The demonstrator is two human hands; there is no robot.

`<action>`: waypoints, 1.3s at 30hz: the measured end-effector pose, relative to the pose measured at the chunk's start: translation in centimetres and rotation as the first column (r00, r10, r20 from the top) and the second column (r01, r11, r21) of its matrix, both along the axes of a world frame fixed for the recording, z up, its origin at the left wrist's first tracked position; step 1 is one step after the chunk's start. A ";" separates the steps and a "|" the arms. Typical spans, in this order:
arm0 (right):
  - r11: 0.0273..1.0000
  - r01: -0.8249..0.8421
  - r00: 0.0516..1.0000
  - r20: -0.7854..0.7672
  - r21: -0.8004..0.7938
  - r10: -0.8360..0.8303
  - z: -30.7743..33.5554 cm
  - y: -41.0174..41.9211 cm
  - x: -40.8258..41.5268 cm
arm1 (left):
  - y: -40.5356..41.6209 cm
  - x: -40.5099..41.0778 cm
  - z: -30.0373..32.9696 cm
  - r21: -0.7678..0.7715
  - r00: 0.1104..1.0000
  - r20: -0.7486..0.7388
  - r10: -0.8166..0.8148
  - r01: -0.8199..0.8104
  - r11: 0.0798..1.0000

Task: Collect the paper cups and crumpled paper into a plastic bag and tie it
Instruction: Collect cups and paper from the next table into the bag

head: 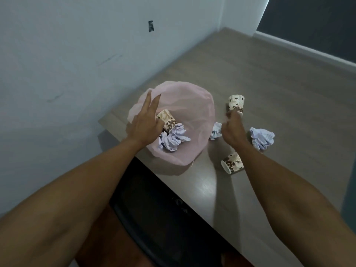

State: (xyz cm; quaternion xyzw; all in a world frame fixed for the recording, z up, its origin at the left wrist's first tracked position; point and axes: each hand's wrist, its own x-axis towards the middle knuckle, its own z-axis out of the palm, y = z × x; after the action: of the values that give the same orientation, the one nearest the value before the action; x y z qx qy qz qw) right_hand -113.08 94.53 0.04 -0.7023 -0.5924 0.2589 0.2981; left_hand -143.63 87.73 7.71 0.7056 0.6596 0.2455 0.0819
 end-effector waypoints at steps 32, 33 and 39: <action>0.943 0.229 0.859 0.506 -0.244 -0.077 1.3 -7.2 1.5 | 0.5 -0.1 1.7 -0.046 0.999 -0.023 0.035 -0.036 0.998; 0.912 0.272 0.853 0.516 -0.306 -0.081 1.2 -7.5 2.4 | 0.3 -0.2 1.6 -0.047 0.999 -0.031 0.037 -0.038 0.998; 0.855 0.282 0.952 0.237 -0.435 -0.194 0.4 -7.9 4.6 | -0.2 -0.1 1.8 -0.059 0.998 -0.040 0.045 -0.047 0.997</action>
State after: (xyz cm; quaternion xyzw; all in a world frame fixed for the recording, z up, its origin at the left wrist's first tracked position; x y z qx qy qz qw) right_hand -108.53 86.58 0.43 -0.8420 -0.4463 0.2878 0.0952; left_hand -143.74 87.52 9.49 0.6922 0.6842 0.2137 0.0845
